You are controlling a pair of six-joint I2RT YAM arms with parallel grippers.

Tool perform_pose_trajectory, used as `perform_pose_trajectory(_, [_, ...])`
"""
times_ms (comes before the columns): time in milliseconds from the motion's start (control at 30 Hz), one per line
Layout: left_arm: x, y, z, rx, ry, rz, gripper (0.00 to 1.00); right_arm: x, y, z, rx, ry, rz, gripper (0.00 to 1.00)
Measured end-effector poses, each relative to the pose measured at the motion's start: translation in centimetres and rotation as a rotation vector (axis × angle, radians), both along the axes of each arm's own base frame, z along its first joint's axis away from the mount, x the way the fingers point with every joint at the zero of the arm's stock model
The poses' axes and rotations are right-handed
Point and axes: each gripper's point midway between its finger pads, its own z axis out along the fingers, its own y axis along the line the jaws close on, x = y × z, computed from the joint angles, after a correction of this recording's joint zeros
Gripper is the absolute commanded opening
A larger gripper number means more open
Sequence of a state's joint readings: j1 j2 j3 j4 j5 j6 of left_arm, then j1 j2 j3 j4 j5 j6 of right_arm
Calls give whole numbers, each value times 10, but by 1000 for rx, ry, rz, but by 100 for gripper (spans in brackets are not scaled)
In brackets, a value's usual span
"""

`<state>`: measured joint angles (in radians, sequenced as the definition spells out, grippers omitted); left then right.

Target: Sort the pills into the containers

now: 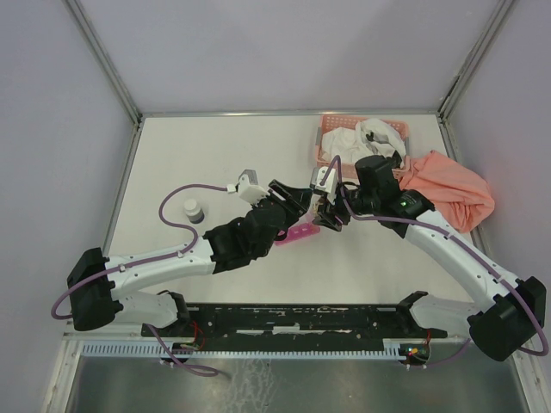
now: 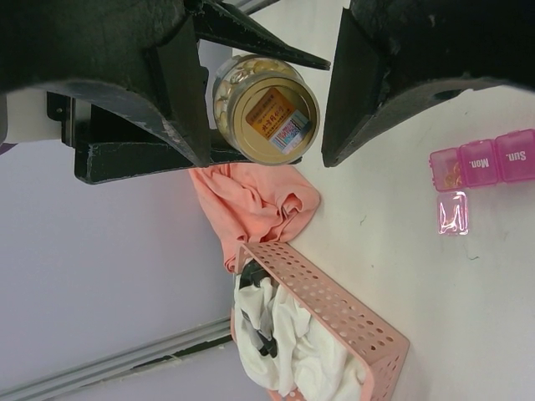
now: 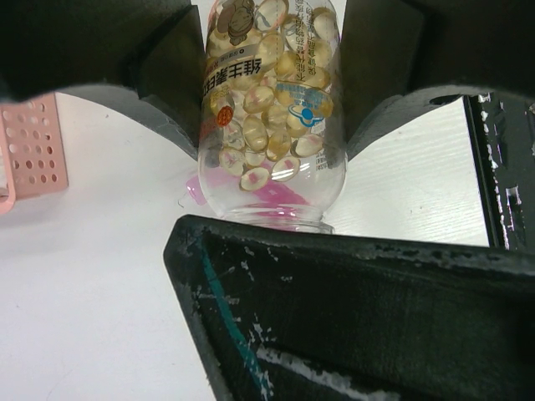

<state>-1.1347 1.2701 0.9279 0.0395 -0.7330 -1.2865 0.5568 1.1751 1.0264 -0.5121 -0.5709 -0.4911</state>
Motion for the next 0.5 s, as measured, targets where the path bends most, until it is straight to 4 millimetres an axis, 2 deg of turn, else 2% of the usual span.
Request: perform_pose_trajectory(500, [1, 3, -4, 10, 0, 16, 63, 1, 0, 2, 3, -7, -5, 3])
